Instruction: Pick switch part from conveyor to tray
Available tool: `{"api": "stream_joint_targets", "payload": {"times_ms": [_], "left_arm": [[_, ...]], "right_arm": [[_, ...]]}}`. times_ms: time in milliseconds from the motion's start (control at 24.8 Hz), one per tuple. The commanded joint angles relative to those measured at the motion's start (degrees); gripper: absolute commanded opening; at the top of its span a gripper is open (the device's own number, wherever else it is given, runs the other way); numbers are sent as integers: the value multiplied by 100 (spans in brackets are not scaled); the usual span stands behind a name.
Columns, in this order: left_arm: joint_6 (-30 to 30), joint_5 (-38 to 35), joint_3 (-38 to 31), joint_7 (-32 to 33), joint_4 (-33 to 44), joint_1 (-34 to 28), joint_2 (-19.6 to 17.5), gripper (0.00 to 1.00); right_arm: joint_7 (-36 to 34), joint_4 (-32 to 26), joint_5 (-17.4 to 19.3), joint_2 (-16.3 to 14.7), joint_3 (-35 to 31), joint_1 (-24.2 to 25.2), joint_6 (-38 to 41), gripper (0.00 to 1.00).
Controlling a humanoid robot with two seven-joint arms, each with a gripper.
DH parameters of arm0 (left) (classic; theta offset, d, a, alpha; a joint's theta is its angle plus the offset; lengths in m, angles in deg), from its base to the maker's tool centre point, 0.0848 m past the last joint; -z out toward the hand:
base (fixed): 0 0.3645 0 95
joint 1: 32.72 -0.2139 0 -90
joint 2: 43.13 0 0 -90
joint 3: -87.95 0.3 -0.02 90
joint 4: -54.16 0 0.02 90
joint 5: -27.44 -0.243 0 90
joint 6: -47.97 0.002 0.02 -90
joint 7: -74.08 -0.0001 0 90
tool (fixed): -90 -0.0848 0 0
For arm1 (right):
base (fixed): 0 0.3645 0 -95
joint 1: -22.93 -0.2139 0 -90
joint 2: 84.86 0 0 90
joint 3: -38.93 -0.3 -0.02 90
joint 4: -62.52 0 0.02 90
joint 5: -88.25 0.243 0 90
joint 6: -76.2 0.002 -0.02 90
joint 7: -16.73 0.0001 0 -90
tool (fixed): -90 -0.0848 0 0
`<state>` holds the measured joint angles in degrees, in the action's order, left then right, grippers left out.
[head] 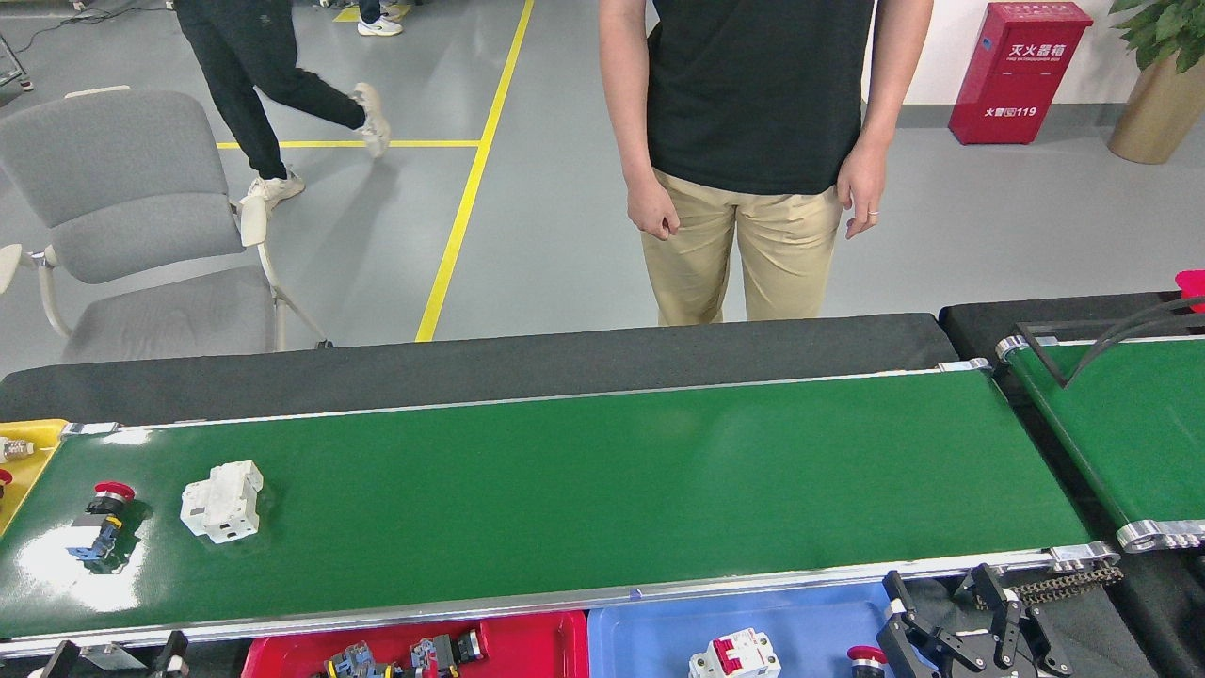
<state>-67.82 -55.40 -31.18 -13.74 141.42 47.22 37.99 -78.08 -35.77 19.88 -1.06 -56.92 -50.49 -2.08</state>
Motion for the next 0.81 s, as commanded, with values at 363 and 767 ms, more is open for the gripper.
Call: {"api": "stream_joint_targets", "payload": {"times_ms": [363,767], "left_arm": [[136,101,162,248,-1835,1473,-773,100],[655,101,179,213,-3505,2360,-1476,100]], "right_arm": [[-55,-50,8,-30,-22,-58,67,98],[-55,-50,-10,-47,198,-260,84,98]]}}
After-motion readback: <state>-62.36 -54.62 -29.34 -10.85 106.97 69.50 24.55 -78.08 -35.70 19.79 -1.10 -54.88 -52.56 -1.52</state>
